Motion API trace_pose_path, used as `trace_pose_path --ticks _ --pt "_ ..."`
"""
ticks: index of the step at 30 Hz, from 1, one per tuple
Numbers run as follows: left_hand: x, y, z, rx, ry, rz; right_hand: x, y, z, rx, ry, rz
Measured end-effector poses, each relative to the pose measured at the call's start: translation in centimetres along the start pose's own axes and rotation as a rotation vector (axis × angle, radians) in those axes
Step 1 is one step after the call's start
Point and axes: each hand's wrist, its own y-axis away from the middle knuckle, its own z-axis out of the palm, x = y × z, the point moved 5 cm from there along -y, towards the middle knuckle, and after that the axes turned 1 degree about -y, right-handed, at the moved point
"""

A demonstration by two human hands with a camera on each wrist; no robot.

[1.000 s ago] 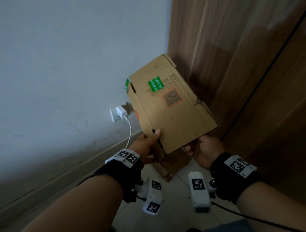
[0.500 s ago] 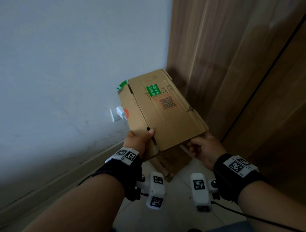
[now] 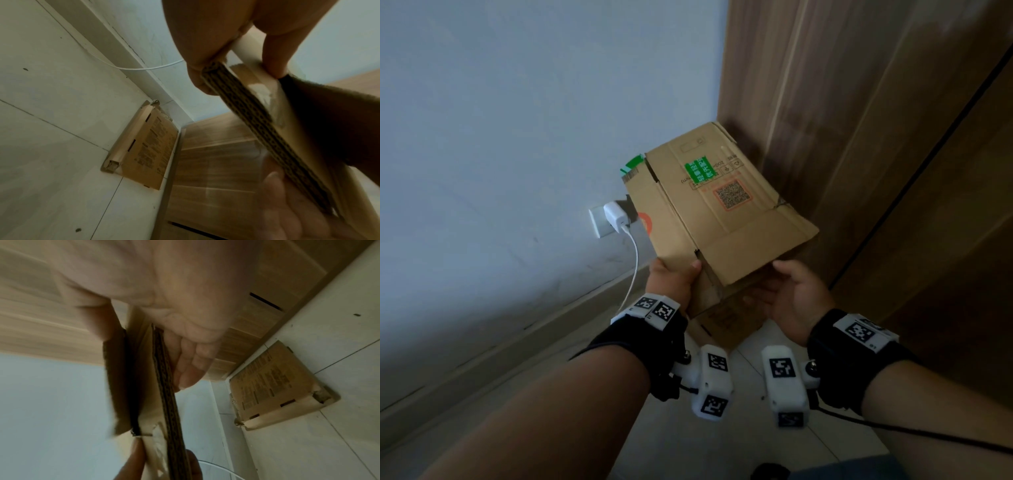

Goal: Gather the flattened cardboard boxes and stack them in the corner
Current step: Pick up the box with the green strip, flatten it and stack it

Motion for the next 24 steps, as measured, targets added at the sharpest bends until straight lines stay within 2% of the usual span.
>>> trace_pose_path --ticks 5,16,24 --pt "-3.0 -1.3 1.3 -0.036 0.003 -0.092 1.3 -3.9 -2.5 0.077 0.079 0.027" --pt "-13.4 -6.3 2.7 -0.239 -0.312 -0.312 8.0 -12.2 -12.5 0.224 0.132 0.178" --pt "-18.1 -8.9 2.5 -0.166 -0.333 -0.419 11.8 -18.7 -14.7 0.196 0.194 0.28"
